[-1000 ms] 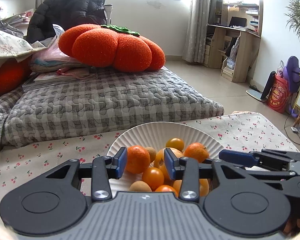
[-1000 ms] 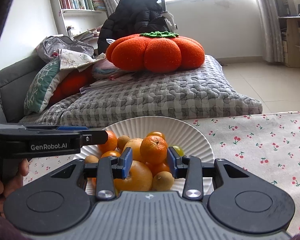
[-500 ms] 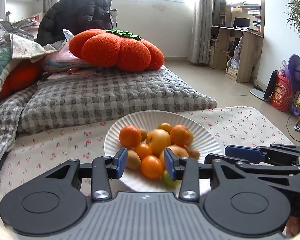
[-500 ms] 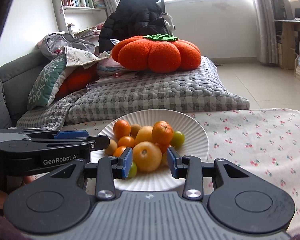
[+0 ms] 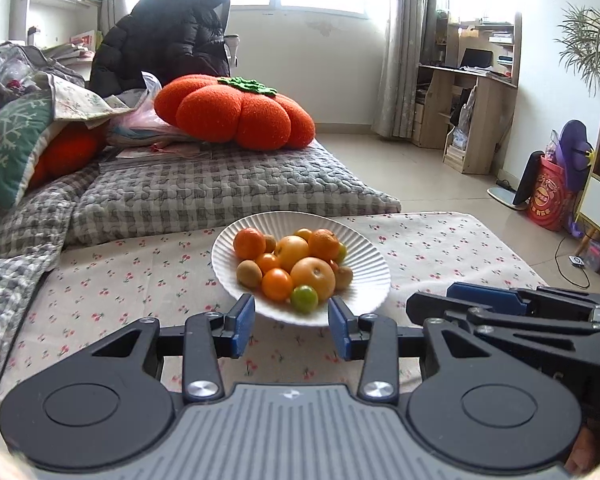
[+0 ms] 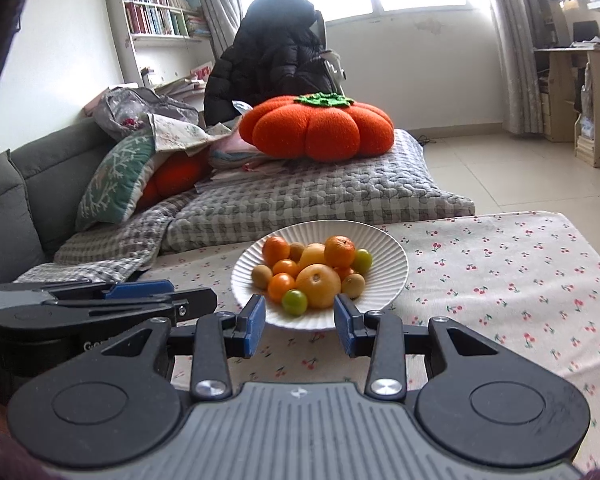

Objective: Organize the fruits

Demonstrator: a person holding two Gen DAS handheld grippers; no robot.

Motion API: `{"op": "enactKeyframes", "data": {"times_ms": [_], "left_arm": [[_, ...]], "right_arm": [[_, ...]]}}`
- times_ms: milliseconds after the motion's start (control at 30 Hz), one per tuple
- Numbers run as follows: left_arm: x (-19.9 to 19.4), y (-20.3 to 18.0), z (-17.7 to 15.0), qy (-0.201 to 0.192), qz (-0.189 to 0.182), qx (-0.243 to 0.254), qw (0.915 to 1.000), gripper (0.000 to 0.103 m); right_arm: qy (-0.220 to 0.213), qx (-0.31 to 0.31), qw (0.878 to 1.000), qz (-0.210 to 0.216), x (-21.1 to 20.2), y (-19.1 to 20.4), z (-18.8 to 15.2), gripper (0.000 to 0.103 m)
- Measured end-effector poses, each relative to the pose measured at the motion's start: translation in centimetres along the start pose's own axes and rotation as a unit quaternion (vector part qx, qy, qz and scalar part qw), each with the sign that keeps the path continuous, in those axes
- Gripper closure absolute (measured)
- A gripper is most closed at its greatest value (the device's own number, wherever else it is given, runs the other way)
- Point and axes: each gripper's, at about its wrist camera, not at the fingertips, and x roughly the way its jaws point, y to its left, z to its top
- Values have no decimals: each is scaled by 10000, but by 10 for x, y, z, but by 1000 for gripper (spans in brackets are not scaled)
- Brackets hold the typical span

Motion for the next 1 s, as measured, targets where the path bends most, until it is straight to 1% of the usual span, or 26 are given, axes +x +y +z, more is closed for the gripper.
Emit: {"op": "enactKeyframes", "data": {"times_ms": [133,233,333,567,633,667,700,733,767,800,833,867,933,1000], "left_arm": [[-28,-6,-14,-44,7,-78,10000,65],[-45,-10,-24,-9,41,-147,9999,65],[-62,-12,-33,36,12,-270,9996,64],[-105,-18,-41,-128,62,-286,9995,56],[-118,-21,-42,-206,82,-263,9994,50],[-123,-22,-42,-248,118,-239,9993,49],[-129,-24,-44,-276,178,-212,9992,45],[-132,-25,-45,-293,237,-204,9991,40],[-135,-25,-46,-297,292,-228,9989,38],[-138,-24,-47,-300,340,-279,9986,34],[-140,-22,-48,-309,377,-326,9983,29],[-142,-21,-50,-315,405,-361,9980,27],[-146,-19,-53,-321,430,-390,9978,18],[-148,-17,-56,-283,452,-395,9978,14]], "right_arm": [[-46,-38,10000,-35,-26,10,-13,67],[-44,-7,10000,-47,-42,15,-23,67],[-69,-32,9999,-148,-58,20,-30,67],[-356,-108,9991,-202,-97,35,-35,63],[-419,-115,9988,-208,-108,38,-36,61],[-461,-138,9986,-230,-112,40,-36,61],[-509,-152,9983,-257,-117,42,-36,60],[-540,-144,9980,-288,-121,42,-37,56],[-552,-120,9979,-330,-124,42,-37,48],[-556,-86,9977,-380,-127,41,-38,42],[-563,-44,9975,-423,-128,40,-38,28],[-569,-5,9974,-442,-130,38,-39,18],[-553,60,9973,-485,-132,37,-40,9],[-540,36,9971,-536,-132,37,-42,6]]}}
